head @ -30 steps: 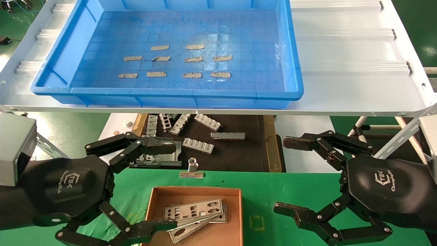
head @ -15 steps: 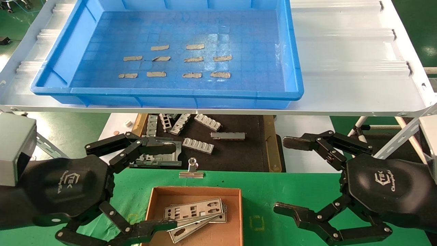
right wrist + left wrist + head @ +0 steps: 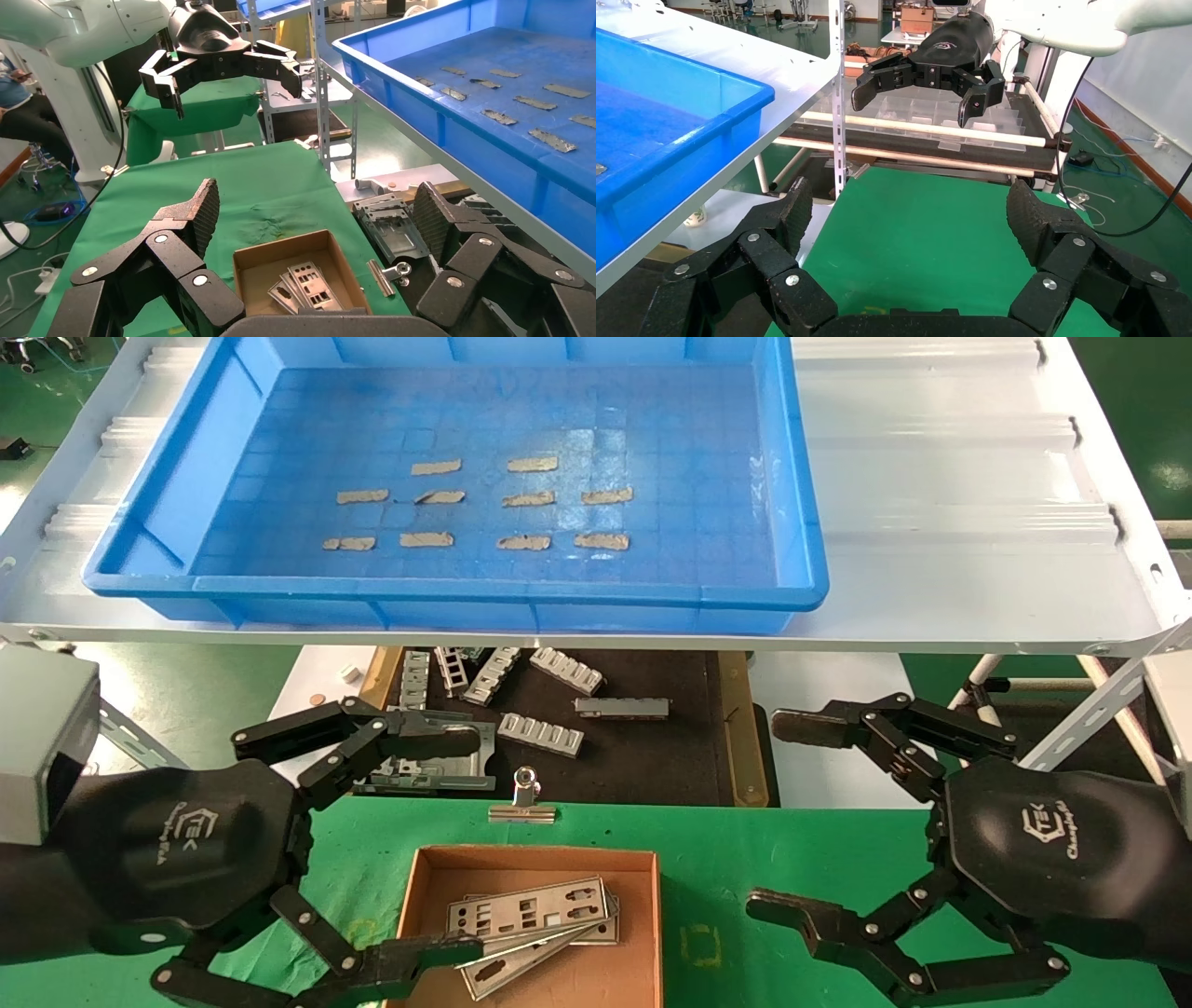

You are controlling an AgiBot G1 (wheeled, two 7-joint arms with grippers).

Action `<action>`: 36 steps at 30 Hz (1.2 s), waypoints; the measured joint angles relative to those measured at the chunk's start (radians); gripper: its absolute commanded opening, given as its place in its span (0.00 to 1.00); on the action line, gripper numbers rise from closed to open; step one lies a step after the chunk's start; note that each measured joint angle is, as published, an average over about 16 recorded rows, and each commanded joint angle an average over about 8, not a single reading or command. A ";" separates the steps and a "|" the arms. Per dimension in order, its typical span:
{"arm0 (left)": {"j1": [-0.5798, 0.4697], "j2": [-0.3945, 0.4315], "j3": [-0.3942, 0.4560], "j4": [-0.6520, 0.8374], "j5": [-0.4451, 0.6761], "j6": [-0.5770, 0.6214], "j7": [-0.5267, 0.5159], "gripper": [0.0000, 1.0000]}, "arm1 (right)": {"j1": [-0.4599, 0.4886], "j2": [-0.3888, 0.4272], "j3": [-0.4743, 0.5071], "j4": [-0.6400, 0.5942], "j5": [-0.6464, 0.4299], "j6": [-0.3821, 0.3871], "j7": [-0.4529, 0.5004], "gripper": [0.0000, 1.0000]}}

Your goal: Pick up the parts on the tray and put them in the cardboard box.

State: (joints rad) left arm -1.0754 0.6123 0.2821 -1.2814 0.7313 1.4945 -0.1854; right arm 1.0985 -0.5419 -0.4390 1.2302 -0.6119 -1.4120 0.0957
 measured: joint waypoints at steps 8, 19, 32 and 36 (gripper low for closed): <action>0.000 0.000 0.000 0.000 0.000 0.000 0.000 1.00 | 0.000 0.000 0.000 0.000 0.000 0.000 0.000 1.00; 0.000 0.000 0.000 0.000 0.000 0.000 0.000 1.00 | 0.000 0.000 0.000 0.000 0.000 0.000 0.000 1.00; 0.000 0.000 0.000 0.000 0.000 0.000 0.000 1.00 | 0.000 0.000 0.000 0.000 0.000 0.000 0.000 1.00; 0.000 0.000 0.000 0.000 0.000 0.000 0.000 1.00 | 0.000 0.000 0.000 0.000 0.000 0.000 0.000 1.00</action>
State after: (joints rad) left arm -1.0754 0.6123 0.2821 -1.2814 0.7313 1.4945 -0.1854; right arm 1.0985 -0.5419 -0.4390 1.2302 -0.6119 -1.4120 0.0957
